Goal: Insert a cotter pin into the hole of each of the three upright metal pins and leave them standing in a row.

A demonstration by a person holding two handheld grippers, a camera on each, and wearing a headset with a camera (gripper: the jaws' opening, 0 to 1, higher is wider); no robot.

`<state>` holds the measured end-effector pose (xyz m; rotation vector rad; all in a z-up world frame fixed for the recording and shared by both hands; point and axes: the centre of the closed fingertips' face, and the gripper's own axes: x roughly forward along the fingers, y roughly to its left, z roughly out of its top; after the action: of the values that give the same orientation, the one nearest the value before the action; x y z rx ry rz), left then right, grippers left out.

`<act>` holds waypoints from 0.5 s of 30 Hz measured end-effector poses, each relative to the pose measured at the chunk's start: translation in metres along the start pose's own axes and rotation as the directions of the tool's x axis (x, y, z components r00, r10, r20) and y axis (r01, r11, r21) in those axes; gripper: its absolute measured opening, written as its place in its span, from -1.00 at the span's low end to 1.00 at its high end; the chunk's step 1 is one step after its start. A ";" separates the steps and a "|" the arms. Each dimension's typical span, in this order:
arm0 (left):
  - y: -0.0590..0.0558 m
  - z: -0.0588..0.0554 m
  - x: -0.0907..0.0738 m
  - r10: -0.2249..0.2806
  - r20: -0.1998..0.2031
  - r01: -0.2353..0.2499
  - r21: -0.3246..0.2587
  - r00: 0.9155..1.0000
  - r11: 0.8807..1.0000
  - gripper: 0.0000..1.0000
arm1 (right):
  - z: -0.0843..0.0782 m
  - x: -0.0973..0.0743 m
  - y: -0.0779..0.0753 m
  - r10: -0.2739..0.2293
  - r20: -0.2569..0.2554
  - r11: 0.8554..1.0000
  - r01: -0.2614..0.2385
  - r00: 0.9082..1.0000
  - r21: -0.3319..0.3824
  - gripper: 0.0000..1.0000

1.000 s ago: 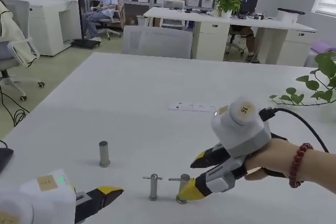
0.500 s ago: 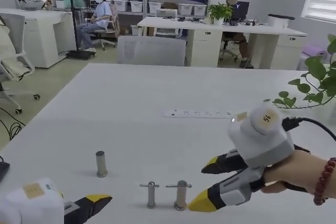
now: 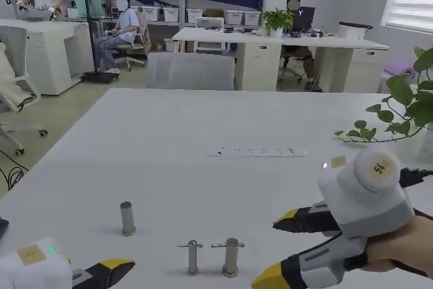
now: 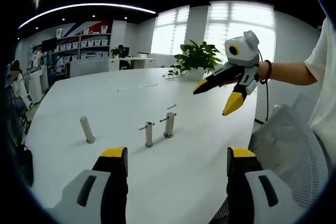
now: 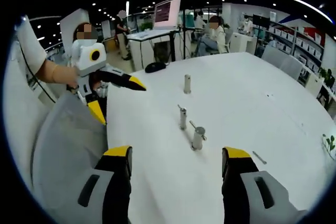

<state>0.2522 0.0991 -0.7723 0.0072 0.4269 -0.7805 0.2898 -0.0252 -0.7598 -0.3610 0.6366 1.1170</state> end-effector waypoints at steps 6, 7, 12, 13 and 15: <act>-0.001 0.000 -0.002 0.004 -0.004 -0.004 0.009 1.000 1.000 0.54 | -0.007 -0.009 0.008 -0.029 0.024 0.999 0.028 0.999 0.043 0.52; -0.001 0.000 -0.003 0.006 -0.005 -0.006 0.010 1.000 1.000 0.54 | -0.009 -0.011 0.009 -0.035 0.029 0.998 0.033 0.999 0.051 0.52; 0.001 -0.003 -0.007 0.014 -0.013 -0.014 0.010 1.000 1.000 0.54 | -0.016 -0.021 0.011 -0.076 0.041 0.995 0.073 0.996 0.072 0.57; 0.002 -0.004 -0.008 0.017 -0.017 -0.017 0.011 1.000 1.000 0.54 | -0.017 -0.023 0.012 -0.082 0.053 0.993 0.077 0.995 0.094 0.58; 0.003 -0.005 -0.009 0.021 -0.026 -0.021 0.015 0.999 1.000 0.54 | -0.018 -0.027 0.011 -0.102 0.066 0.990 0.095 0.993 0.108 0.60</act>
<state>0.2467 0.1081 -0.7741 0.0354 0.4451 -0.7632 0.2671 -0.0504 -0.7565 -0.2591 0.6054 0.9940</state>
